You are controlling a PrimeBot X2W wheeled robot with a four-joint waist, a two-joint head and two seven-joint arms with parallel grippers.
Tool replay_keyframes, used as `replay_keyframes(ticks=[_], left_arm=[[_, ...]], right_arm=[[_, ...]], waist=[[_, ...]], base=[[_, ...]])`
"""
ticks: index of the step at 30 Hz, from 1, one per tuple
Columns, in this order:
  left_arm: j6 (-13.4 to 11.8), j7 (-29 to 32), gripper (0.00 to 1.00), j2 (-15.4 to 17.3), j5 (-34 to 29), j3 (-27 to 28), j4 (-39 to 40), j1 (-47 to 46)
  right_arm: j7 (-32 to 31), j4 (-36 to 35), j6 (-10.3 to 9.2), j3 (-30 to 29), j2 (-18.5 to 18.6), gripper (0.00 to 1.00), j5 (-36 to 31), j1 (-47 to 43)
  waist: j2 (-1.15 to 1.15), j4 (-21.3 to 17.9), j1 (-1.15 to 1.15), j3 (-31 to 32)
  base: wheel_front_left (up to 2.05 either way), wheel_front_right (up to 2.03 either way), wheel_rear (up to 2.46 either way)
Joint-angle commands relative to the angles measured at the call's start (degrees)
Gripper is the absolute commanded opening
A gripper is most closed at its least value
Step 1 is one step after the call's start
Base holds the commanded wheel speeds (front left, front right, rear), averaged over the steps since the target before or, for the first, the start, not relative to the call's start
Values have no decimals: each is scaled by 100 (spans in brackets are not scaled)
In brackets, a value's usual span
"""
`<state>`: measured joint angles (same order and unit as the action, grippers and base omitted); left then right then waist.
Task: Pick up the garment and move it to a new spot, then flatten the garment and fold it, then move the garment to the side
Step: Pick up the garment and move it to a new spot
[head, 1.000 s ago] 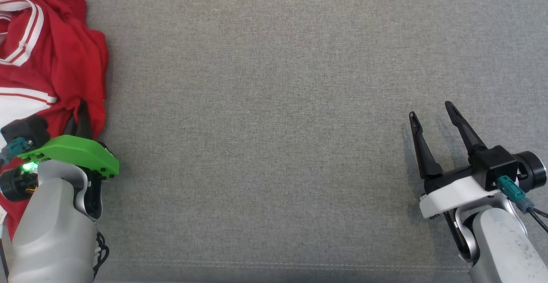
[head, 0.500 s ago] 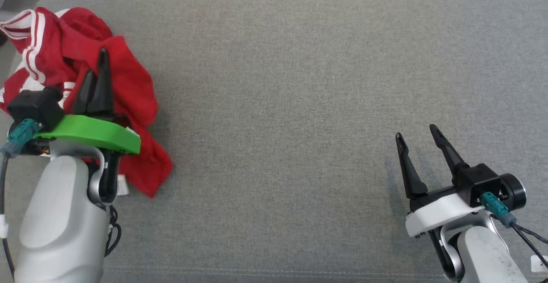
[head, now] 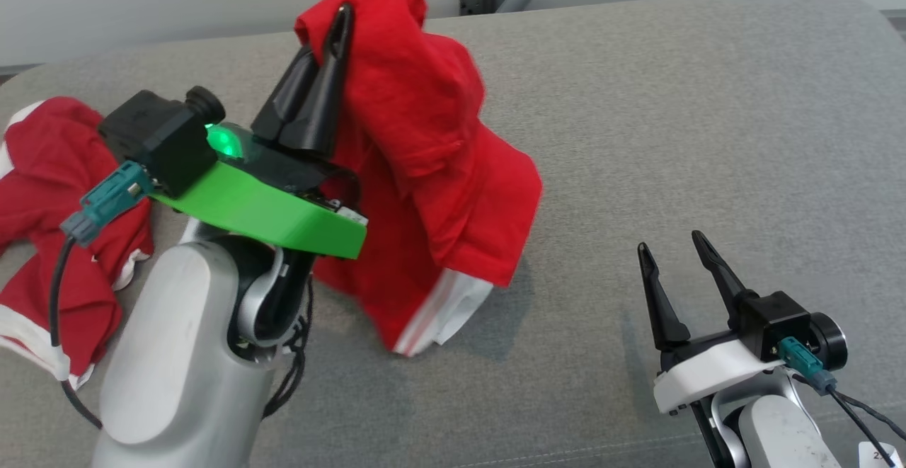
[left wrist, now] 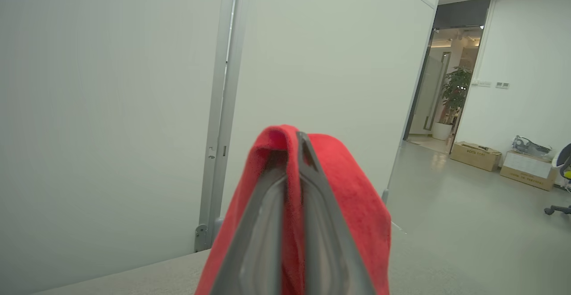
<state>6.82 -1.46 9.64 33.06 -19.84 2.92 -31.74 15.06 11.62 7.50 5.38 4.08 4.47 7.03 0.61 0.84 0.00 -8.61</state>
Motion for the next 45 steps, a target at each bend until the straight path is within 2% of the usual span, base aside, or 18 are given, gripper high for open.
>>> replay_keyframes(ticks=[1,5,9,16,22,25,26,27,28,31,36,40,45], left_arm=[[-59,101,0,-83,122,-42,130,64],[-163,345,0,-215,151,-263,264,144],[-231,397,0,-205,123,-384,-165,382],[-128,22,0,-158,91,-539,-1760,774],[-90,-517,0,-69,-133,-600,-3449,574],[-35,-773,0,-124,-139,-655,-4033,441],[-25,-872,7,-157,-125,-670,-4166,389],[-12,-974,47,-192,-108,-675,-4260,335],[4,-1051,100,-220,-96,-678,-4340,294],[7,-1230,100,-239,-178,-693,-4453,204],[-166,-1355,100,-116,-462,-670,-4160,330],[-459,-1374,100,118,-721,-399,-3377,761],[-789,-1367,100,404,-943,87,-2402,1720]], right_arm=[[18,1,-2,-8,-15,100,56,-71],[18,-11,-2,-25,-57,100,60,-62],[18,-3,-2,-31,-83,100,78,-74],[18,12,-2,-86,-108,100,105,-95],[18,25,-2,-76,-115,100,92,-108],[18,45,-2,-79,-117,100,81,-113],[18,52,-2,-85,-117,100,78,-123],[18,56,-2,-93,-117,100,76,-136],[18,58,-2,-95,-118,100,70,-146],[18,64,-2,-97,-117,100,31,-173],[18,-65,-2,-182,-102,100,-35,-216],[18,-303,-2,-318,5,100,-103,-315],[18,-600,-2,-458,170,100,-209,-475]], waist=[[-61,-473,0,173],[-61,-819,0,127],[-61,-1144,0,76],[-61,-1516,0,-10],[-61,-1590,0,-54],[-61,-1559,0,-51],[-61,-1532,0,-42],[-61,-1497,0,-26],[-61,-1464,0,-10],[-61,-1370,0,68],[-61,-1225,0,219],[-61,-1051,0,387],[-61,-792,0,573]], base=[[0,0,0],[0,0,0],[0,0,0],[0,0,0],[0,0,0],[0,0,0],[0,0,0],[0,0,0],[0,0,0],[0,0,0],[0,0,0],[0,0,0],[0,0,0]])
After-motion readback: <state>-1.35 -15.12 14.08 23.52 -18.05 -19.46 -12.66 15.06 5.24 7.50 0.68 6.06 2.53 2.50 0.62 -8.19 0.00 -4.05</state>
